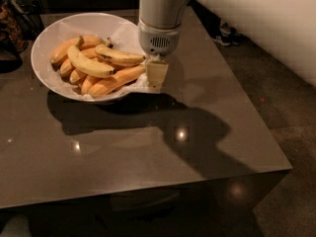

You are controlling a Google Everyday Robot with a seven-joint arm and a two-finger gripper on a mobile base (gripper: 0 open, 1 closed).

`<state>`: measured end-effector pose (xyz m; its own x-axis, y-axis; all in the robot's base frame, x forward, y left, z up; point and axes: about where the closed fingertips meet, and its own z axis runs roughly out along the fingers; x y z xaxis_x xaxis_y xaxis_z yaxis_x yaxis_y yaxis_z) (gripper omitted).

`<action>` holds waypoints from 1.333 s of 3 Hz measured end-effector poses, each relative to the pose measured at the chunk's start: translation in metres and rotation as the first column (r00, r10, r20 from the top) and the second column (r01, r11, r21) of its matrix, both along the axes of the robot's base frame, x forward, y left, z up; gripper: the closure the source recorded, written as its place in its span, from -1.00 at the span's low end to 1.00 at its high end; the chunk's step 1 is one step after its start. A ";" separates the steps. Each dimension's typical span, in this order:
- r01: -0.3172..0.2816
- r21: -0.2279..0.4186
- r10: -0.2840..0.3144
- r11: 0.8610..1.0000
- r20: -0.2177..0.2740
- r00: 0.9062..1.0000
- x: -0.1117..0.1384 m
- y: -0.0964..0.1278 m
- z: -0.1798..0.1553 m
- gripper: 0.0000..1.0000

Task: Pick banana from white bowl

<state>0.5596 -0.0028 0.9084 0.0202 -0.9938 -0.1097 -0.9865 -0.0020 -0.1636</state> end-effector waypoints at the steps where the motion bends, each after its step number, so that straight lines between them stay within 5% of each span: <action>1: 0.000 0.000 0.000 1.000 0.000 1.000 0.000 0.000 0.003 -0.46; 2: -0.016 0.018 0.015 1.000 0.023 1.000 -0.004 0.000 0.007 -0.92; 4: -0.028 0.031 0.027 0.999 0.039 0.999 -0.008 -0.001 0.011 -1.00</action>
Offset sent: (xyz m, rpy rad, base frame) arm -0.0110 -0.0035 0.0137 0.0357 -0.0425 0.0337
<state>0.5520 -0.0039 0.9194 0.0525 -0.9888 -0.1398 -0.9790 -0.0233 -0.2023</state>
